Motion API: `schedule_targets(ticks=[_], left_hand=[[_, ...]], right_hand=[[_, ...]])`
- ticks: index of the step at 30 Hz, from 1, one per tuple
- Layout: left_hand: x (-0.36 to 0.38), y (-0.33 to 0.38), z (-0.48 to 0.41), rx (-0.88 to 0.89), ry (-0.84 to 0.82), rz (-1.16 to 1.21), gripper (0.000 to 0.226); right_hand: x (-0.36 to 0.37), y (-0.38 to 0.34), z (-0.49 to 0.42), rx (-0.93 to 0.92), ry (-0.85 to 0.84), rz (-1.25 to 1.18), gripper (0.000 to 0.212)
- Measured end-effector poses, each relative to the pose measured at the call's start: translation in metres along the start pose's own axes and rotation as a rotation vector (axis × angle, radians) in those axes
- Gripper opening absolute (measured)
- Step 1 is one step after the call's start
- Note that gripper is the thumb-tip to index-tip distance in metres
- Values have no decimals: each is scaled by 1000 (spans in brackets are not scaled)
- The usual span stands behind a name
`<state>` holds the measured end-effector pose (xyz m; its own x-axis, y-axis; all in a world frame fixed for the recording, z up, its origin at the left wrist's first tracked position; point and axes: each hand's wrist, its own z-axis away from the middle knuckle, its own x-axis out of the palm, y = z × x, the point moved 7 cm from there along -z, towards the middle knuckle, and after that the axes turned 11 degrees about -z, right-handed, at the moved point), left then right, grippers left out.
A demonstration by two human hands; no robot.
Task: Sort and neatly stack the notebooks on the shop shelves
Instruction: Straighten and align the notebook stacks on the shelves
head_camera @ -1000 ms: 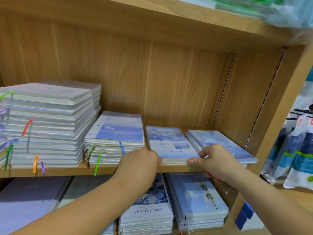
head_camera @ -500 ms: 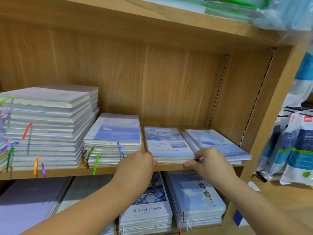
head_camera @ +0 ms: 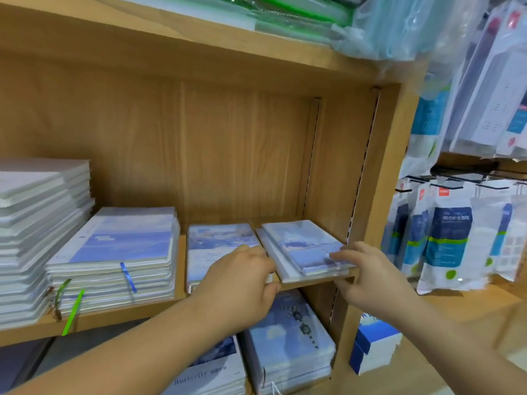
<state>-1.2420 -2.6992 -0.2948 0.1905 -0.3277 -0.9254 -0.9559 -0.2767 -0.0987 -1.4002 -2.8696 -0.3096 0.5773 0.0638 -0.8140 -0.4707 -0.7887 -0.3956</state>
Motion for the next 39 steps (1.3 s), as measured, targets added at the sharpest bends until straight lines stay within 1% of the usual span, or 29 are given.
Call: schedule_targets(ticks=[2, 4, 6, 8, 11, 13, 14, 15, 17, 18, 20, 22, 23, 25, 28, 30, 31, 33, 35, 36, 39], left_hand=[[7, 14, -21, 48, -38, -86, 31], [16, 20, -35, 59, -76, -151, 35], [21, 22, -43, 71, -67, -211, 31], [27, 22, -46, 88, -41, -221, 26], [30, 20, -44, 102, -6, -214, 25], [24, 24, -44, 143, 57, -300, 19], [16, 26, -45, 158, 121, -323, 14], [6, 27, -48, 163, 207, -308, 13], [-17, 25, -53, 130, 394, -176, 23], [-24, 21, -56, 82, 394, -111, 28], [-18, 12, -59, -15, 267, -1, 32], [-1, 6, -57, -52, 114, 47, 35], [8, 4, -54, -52, 43, 66, 36], [20, 1, -51, -42, -39, 100, 37], [28, -3, -50, -64, -92, 209, 39], [31, -2, -50, -69, -119, 305, 34], [31, -3, -51, -66, -111, 338, 27], [29, -6, -53, -65, -61, 346, 4], [29, -9, -57, -82, -28, 351, 11], [30, -10, -60, -93, -37, 348, 15], [35, -4, -67, -134, -121, 333, 48]], right_hand=[[7, 7, 0, -20, -42, 38, 53], [9, 7, -3, -71, -24, 104, 58], [10, 5, -6, -134, -6, 161, 60], [12, 4, -6, -174, 6, 189, 55], [13, 3, -7, -209, 60, 190, 39], [12, -1, -6, -260, 127, 239, 28], [8, -3, -4, -291, 189, 266, 24], [3, -5, -3, -311, 255, 274, 21], [-7, -3, -3, -297, 332, 230, 20], [-10, 0, -5, -275, 327, 183, 20], [-12, 7, -8, -238, 241, 73, 21], [-14, 11, -9, -224, 175, 8, 22], [-15, 12, -9, -218, 170, 1, 22], [-17, 12, -12, -181, 193, 12, 20], [-13, 6, -20, -144, 202, 46, 19], [-8, 4, -24, -130, 180, 43, 25], [-5, 6, -26, -114, 158, 26, 29], [1, 11, -26, -86, 110, -28, 34], [5, 15, -24, -83, 65, -55, 40], [6, 17, -23, -89, 53, -53, 43], [4, 23, -20, -80, 70, -8, 54]])
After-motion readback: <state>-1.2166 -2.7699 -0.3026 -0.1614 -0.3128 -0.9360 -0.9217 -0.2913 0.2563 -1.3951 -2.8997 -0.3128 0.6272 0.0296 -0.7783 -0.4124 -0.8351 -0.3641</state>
